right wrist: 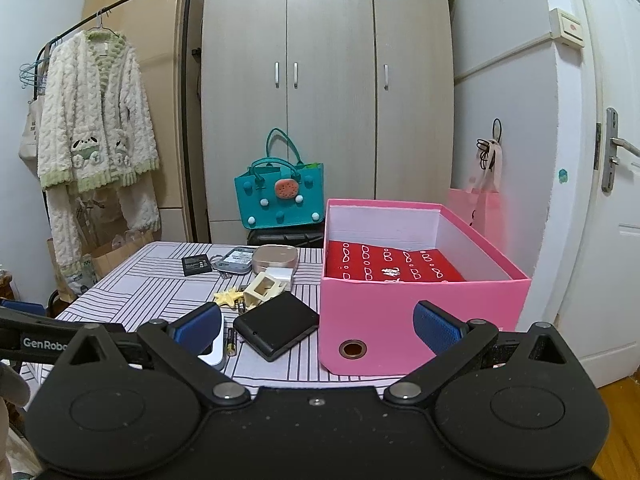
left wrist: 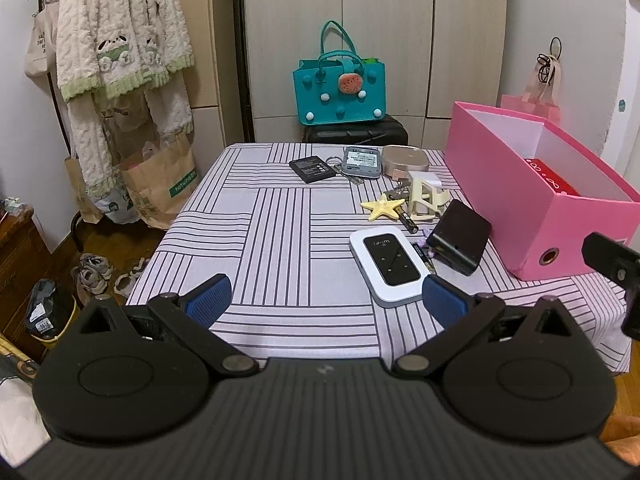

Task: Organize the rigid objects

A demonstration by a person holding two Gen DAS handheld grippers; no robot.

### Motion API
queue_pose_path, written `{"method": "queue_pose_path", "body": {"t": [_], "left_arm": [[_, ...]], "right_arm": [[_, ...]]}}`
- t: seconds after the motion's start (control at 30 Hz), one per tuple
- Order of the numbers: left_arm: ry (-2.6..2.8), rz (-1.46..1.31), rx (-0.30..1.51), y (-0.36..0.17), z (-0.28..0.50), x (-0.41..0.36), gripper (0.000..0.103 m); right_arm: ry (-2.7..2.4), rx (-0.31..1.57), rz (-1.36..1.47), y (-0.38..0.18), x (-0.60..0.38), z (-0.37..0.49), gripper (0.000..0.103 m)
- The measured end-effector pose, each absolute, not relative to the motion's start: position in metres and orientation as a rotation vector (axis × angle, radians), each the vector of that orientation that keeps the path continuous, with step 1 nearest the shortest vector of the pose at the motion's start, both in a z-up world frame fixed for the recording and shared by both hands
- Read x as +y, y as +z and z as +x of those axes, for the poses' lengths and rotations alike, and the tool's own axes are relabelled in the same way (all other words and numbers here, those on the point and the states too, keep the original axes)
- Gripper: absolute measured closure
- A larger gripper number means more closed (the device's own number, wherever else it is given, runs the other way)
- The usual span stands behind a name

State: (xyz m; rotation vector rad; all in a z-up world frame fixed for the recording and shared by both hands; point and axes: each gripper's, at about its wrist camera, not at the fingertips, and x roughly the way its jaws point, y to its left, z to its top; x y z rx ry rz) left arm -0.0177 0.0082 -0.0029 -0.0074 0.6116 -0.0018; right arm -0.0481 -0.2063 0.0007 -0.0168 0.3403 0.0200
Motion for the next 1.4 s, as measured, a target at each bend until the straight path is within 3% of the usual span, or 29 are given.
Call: {"method": "queue_pose_path", "body": {"t": [1.4], "left_arm": [[-0.024, -0.027, 0.642, -0.0042, -0.0128, 0.0032, 0.0]], "right_arm": [[-0.012, 0.34, 0.002, 0.0013, -0.2156, -0.0474, 0.0]]}}
